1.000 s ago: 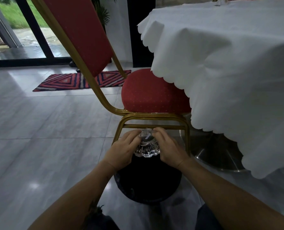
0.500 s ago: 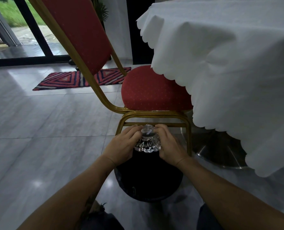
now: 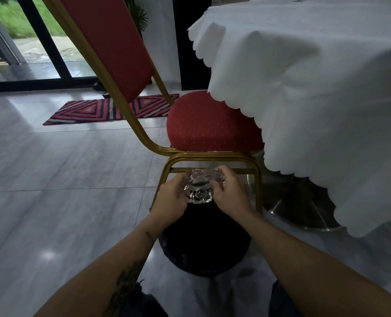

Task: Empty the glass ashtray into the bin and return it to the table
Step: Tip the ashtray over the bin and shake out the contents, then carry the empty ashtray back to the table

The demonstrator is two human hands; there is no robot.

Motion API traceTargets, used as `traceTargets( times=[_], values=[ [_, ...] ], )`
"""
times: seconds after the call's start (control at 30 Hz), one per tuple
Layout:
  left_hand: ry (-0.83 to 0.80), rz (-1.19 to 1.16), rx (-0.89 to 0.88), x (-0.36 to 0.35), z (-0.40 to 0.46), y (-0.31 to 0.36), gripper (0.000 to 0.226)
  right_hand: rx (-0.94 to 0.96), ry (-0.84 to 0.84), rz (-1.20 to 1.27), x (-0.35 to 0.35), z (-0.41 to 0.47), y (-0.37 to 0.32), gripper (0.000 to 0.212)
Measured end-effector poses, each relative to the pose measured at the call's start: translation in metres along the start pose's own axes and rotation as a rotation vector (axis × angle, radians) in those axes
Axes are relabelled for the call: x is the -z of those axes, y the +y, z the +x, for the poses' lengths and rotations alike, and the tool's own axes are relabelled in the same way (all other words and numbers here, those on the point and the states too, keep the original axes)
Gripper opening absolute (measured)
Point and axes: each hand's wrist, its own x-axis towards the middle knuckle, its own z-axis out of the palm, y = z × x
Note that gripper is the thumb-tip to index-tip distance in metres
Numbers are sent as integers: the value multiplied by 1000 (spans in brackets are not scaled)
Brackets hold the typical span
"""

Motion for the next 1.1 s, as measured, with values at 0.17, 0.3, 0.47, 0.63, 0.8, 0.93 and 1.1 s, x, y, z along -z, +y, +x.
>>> traceTargets(
  times=[0.17, 0.3, 0.47, 0.63, 0.8, 0.93, 1.1],
  values=[
    [-24, -128, 165, 0, 1, -11, 33, -73, -105, -4, 5, -1, 1, 23],
    [-73, -311, 309, 5, 0, -16, 29, -144, -153, 0, 9, -4, 1, 34],
    [-98, -432, 387, 8, 1, -16, 38, -228, -230, 159, 9, -3, -1, 53],
    [-137, -408, 451, 19, 17, -18, 46, -292, -272, 236, 10, 12, -9, 56],
    [-137, -404, 505, 54, 16, 16, 37, -341, -292, 234, 24, 17, -51, 56],
    [-90, -371, 542, 114, 12, 78, 41, -364, -322, 244, 62, 22, -134, 54],
    [-82, -384, 544, 196, 23, 169, 35, -380, -350, 230, 123, 44, -239, 55]
  ],
)
